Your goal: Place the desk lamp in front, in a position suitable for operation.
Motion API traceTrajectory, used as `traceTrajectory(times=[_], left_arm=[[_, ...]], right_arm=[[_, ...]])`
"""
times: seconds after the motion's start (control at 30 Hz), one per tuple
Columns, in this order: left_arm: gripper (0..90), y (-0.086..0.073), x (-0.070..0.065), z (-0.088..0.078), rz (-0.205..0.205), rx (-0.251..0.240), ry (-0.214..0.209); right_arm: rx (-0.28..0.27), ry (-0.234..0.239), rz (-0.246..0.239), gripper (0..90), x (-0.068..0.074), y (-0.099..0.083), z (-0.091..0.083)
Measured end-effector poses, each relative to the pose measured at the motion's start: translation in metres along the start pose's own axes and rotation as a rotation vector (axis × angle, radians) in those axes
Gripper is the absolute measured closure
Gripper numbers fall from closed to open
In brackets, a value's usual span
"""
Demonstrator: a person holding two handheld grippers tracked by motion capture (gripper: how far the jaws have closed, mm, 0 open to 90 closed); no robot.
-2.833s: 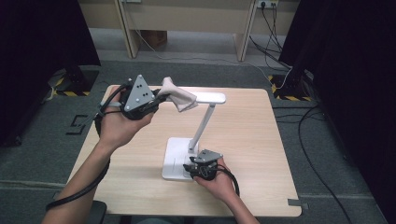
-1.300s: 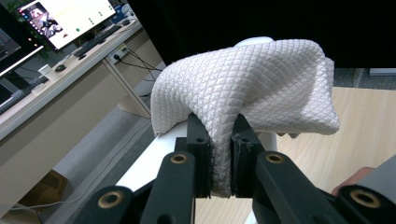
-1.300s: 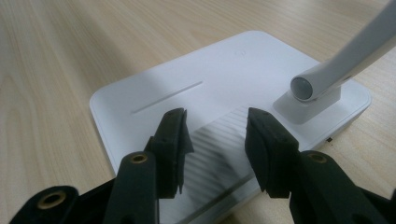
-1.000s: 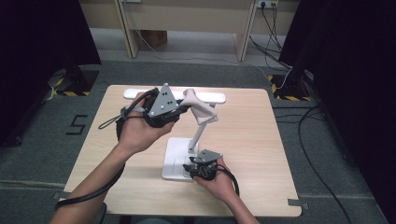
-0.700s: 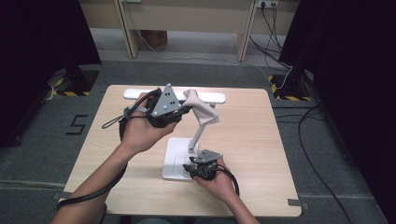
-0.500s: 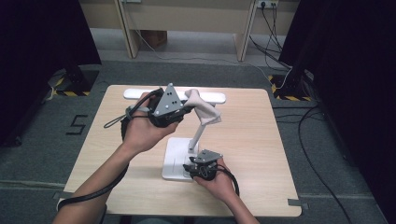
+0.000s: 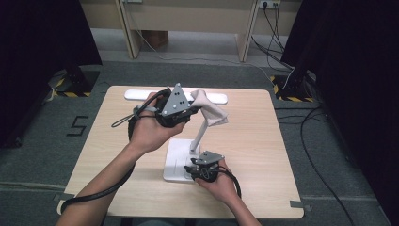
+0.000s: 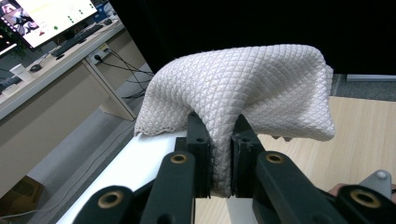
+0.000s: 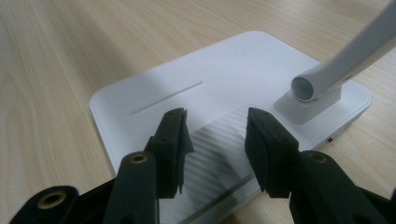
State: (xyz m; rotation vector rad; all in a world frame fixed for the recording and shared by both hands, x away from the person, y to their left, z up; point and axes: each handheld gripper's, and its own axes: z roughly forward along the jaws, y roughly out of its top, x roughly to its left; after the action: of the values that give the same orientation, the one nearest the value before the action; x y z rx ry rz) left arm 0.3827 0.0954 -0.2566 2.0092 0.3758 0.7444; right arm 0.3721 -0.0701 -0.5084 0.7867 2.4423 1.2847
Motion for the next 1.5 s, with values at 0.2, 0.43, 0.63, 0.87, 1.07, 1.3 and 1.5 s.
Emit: traceTrajectory(times=[0.2, 0.43, 0.63, 0.87, 1.07, 1.3, 1.5], left_arm=[[80.9, 0.002, -0.002, 0.006, -0.001, 0.000, -0.009], [80.9, 0.004, -0.003, 0.013, -0.006, 0.003, -0.020], [80.9, 0.007, -0.005, 0.017, -0.005, 0.003, -0.028], [80.9, 0.009, -0.006, 0.022, -0.008, 0.002, -0.033], [80.9, 0.010, -0.007, 0.025, -0.010, 0.002, -0.039], [80.9, 0.013, -0.009, 0.029, -0.007, 0.001, -0.049], [80.9, 0.015, -0.011, 0.033, -0.011, 0.000, -0.058]], right_arm=[[-0.001, -0.001, 0.000, 58.3, 0.000, 0.000, 0.000], [-0.002, -0.001, -0.001, 58.3, 0.000, 0.000, 0.000], [-0.002, -0.001, 0.000, 58.3, 0.000, 0.000, 0.000], [-0.003, -0.001, 0.000, 58.3, 0.000, 0.000, 0.000], [-0.002, 0.000, 0.002, 58.3, 0.000, 0.000, 0.000], [-0.002, 0.001, 0.003, 58.3, 0.000, 0.000, 0.000], [-0.003, 0.001, 0.002, 58.3, 0.000, 0.000, 0.000]])
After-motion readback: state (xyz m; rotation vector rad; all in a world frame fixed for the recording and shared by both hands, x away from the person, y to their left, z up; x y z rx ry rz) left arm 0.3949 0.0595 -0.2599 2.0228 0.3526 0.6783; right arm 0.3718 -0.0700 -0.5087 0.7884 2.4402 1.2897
